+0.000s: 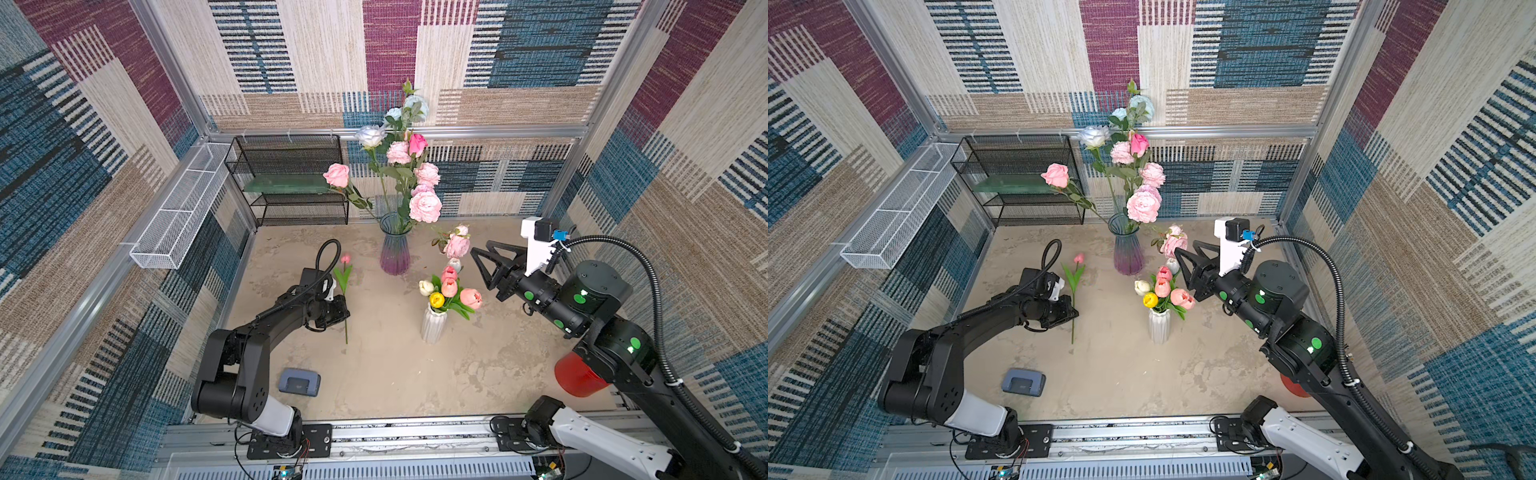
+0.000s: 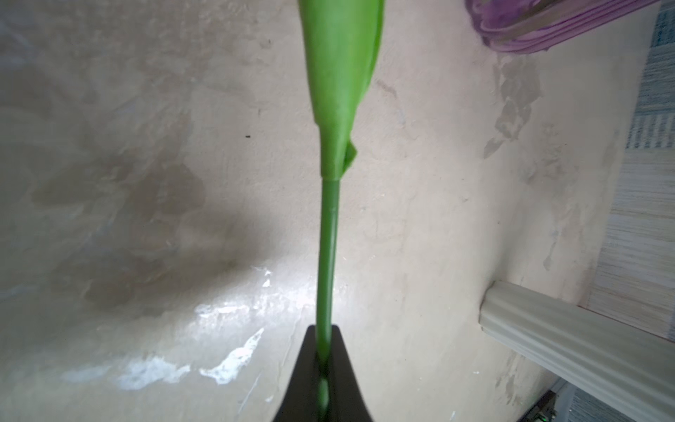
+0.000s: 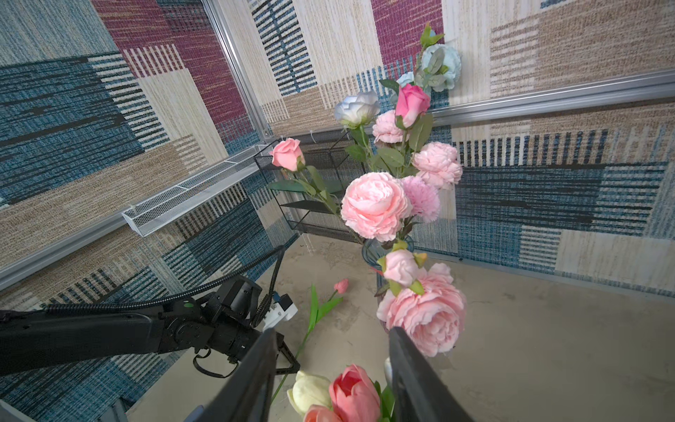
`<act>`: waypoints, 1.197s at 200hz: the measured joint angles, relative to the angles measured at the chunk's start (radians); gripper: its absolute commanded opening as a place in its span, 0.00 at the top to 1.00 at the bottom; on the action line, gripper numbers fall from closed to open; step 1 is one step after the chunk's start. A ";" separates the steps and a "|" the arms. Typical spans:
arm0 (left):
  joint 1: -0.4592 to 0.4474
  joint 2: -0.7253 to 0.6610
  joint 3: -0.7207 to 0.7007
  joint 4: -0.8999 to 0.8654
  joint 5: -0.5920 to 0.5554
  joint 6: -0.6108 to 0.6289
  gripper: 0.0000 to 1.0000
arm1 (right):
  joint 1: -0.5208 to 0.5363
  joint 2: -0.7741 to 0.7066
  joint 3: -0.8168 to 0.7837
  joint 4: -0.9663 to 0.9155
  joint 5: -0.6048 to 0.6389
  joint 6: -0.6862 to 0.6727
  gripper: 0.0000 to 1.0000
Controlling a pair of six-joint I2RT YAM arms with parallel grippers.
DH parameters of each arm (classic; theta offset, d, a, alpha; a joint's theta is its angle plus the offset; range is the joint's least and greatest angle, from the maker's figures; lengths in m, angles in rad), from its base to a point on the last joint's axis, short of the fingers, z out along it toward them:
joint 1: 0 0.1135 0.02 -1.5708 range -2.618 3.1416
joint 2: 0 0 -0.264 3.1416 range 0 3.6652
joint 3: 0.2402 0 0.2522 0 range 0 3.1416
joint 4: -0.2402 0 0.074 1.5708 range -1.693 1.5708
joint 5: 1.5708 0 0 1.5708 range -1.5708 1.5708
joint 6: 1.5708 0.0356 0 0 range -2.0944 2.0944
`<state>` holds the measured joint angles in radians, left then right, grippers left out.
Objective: Pick out pink flowers from the vase
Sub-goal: Place the flower at the center of the board, then pick up the flower from the vase.
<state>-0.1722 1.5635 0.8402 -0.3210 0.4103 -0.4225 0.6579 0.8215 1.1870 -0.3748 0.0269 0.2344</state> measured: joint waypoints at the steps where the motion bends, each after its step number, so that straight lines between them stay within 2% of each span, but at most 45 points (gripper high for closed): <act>1: 0.000 0.004 0.002 -0.003 0.000 0.003 1.00 | 0.000 0.000 -0.001 0.000 0.000 0.000 0.48; 37: 0.005 0.069 0.034 -0.064 -0.008 0.052 0.98 | -0.026 -0.008 -0.029 0.016 -0.025 -0.004 0.48; 81: 0.006 0.074 0.043 -0.114 -0.061 0.070 0.76 | -0.055 -0.011 -0.027 0.012 -0.043 -0.008 0.47; 124: 0.006 0.030 0.043 -0.145 -0.106 0.070 0.67 | -0.065 -0.009 0.047 -0.012 -0.047 -0.011 0.45; 129: 0.006 0.022 0.043 -0.148 -0.117 0.070 0.67 | -0.066 -0.009 0.056 -0.017 -0.048 -0.015 0.44; 141: 0.006 -0.003 0.042 -0.157 -0.121 0.070 0.65 | -0.066 -0.010 0.076 -0.033 -0.053 -0.022 0.27; 170: 0.002 -0.150 0.035 -0.178 -0.145 0.070 0.63 | -0.066 -0.053 0.071 -0.051 -0.048 -0.020 0.26; 196: -0.038 -0.370 -0.006 -0.185 -0.150 0.069 0.60 | -0.063 -0.169 -0.014 -0.045 -0.045 -0.047 0.37; 214: -0.107 -0.526 -0.045 -0.192 -0.161 0.065 0.60 | -0.063 -0.239 -0.076 -0.038 -0.055 -0.079 0.44; 239: -0.241 -0.664 -0.059 -0.216 -0.175 0.063 0.59 | -0.063 -0.345 -0.208 -0.040 -0.097 -0.105 0.49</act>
<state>-0.4137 0.8993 0.7815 -0.5369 0.2352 -0.3599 0.5945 0.4767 0.9794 -0.4152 -0.0704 0.1295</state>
